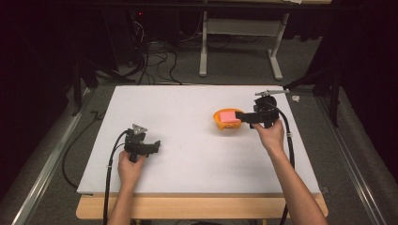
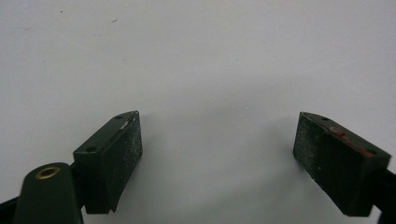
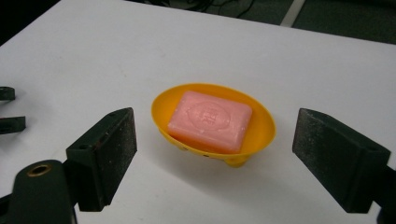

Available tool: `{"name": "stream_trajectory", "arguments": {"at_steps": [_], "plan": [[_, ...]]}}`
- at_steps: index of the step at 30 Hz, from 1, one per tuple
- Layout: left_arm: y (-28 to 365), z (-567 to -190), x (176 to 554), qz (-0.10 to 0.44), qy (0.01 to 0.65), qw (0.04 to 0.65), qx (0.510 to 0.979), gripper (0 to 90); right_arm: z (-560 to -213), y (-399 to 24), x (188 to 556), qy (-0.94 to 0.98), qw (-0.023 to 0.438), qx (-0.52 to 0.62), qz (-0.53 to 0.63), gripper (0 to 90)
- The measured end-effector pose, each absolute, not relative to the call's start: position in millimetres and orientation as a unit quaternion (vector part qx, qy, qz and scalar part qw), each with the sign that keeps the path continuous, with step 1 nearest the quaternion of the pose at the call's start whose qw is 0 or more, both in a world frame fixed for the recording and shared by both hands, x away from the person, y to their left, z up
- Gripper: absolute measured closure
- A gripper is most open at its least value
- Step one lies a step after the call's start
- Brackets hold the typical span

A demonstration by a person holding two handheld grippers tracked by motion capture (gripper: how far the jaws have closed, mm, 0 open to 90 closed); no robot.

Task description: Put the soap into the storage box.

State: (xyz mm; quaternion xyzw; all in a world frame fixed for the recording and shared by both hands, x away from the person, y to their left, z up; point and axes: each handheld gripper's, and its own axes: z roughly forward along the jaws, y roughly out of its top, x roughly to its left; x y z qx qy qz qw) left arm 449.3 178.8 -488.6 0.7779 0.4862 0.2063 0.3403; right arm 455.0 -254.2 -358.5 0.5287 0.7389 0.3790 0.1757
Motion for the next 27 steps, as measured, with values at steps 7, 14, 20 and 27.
{"name": "stream_trajectory", "arguments": {"at_steps": [7,14,20,27], "plan": [[178.9,-488.5,449.3,0.206,0.485,0.339,0.779,16.0,-350.7,-258.9,442.5,0.734,0.191,0.519,0.394,14.8],[179.0,-488.5,449.4,0.206,0.486,0.339,0.779,16.0,-348.1,-267.1,429.9,0.729,0.2,0.517,0.402,15.2],[178.9,-488.5,449.3,0.206,0.486,0.339,0.779,15.9,-342.7,-278.9,418.2,0.717,0.212,0.52,0.413,15.5],[178.9,-488.4,449.2,0.206,0.485,0.339,0.779,16.0,-338.3,-288.0,404.8,0.71,0.224,0.517,0.422,15.9]]}}
